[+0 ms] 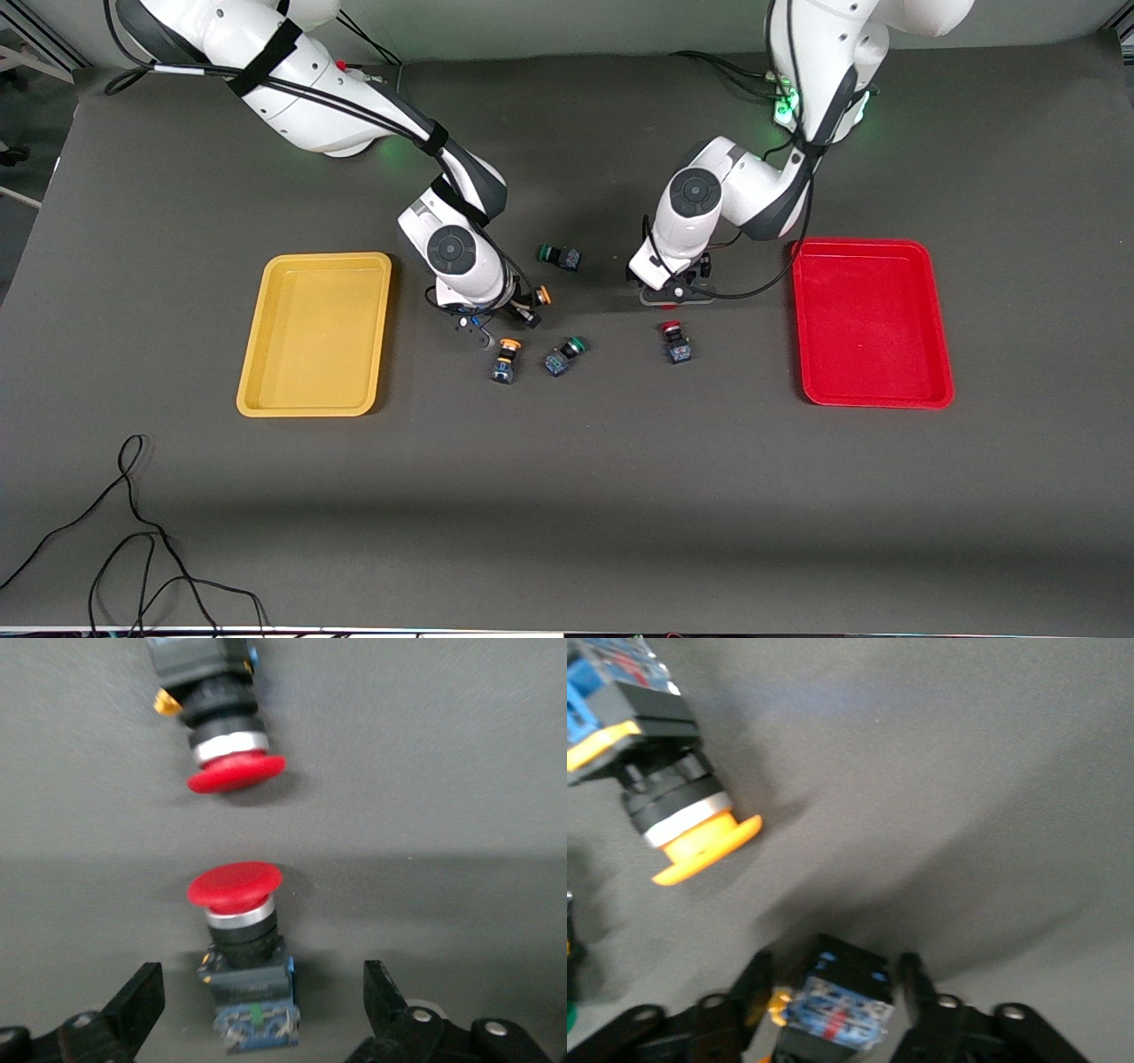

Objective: Place red and yellow buttons in trays
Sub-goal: 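Grasp the orange button with the right gripper while the left grasps red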

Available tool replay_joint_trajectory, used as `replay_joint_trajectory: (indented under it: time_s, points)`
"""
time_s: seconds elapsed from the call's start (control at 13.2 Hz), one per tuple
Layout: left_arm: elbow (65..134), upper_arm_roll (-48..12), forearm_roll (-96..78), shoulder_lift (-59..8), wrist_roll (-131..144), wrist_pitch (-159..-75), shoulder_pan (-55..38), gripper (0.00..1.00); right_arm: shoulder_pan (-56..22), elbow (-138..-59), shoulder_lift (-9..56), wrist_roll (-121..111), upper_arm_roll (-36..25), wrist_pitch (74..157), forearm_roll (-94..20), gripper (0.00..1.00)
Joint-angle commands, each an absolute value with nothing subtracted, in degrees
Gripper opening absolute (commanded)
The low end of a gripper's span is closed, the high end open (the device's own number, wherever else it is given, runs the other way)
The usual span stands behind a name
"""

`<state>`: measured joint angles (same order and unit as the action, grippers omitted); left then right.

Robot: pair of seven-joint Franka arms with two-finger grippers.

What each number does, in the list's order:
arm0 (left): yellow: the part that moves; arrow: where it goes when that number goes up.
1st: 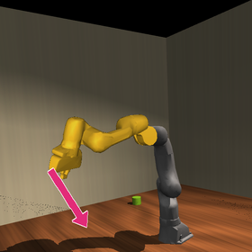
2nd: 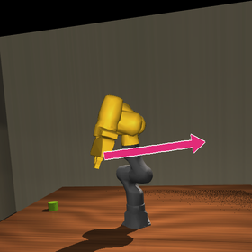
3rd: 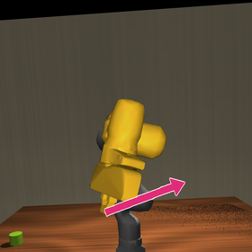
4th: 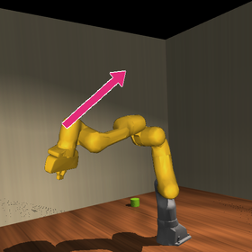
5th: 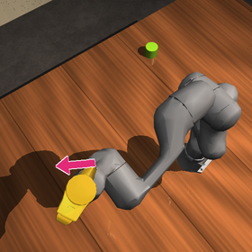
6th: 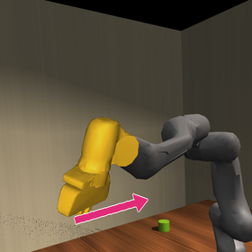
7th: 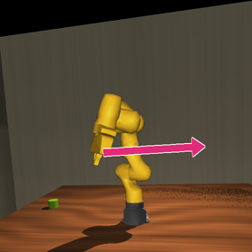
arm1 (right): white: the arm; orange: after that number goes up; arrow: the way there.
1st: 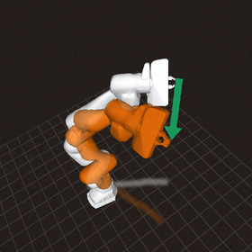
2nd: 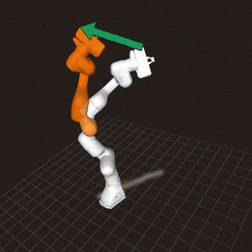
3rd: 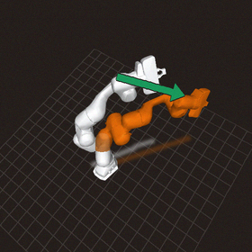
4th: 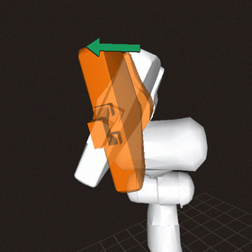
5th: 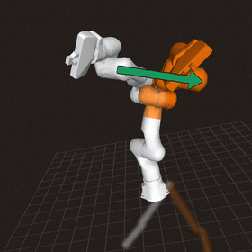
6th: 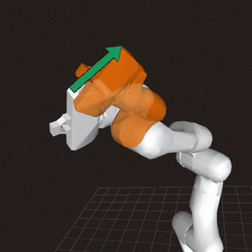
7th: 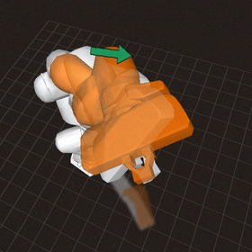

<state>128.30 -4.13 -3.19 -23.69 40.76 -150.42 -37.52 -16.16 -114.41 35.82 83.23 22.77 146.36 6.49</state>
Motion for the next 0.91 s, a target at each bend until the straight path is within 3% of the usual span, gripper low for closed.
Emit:
replay_joint_trajectory:
  time_s: [0.0, 0.08, 0.15, 0.23, 0.3, 0.53, 0.75, 0.83]
  points:
    - [127.4, -3.0, -2.7, -24.1, 42.6, -150.4, -38.7, 0.70, -16.2, -114.4, 35.2, 85.7, 22.9, 146.4, 8.2, 0.07]
    - [127.3, -2.9, -2.7, -24.1, 42.7, -150.1, -38.6, 0.36, -16.2, -114.4, 34.6, 85.6, 22.9, 145.7, 8.2, 0.05]
    - [127.3, -2.9, -2.7, -24.1, 42.7, -149.9, -38.6, 0.18, -16.2, -114.4, 33.1, 85.3, 22.9, 143.8, 8.2, 0.04]
    - [127.2, -2.9, -2.7, -24.0, 42.7, -149.7, -38.5, 0.08, -16.2, -114.4, 31.0, 84.7, 23.2, 141.3, 8.2, 0.04]
    - [127.0, -2.9, -2.6, -23.8, 42.7, -149.2, -38.2, 0.02, -15.9, -114.4, 28.4, 83.9, 23.2, 138.2, 8.2, 0.04]
    - [124.6, -2.6, -2.7, -22.3, 42.4, -143.5, -37.4, 0.00, -15.1, -115.1, 20.9, 75.7, 22.9, 128.3, 8.1, 0.04]
    - [119.6, -2.7, -2.8, -14.9, 41.7, -129.1, -35.1, 0.00, -11.8, -120.3, 13.0, 64.4, 21.3, 124.2, 7.6, 0.04]
    - [117.3, -2.8, -2.9, -13.0, 41.2, -124.0, -33.4, 0.00, -11.4, -123.1, 10.0, 57.9, 18.1, 124.3, 7.3, 0.04]
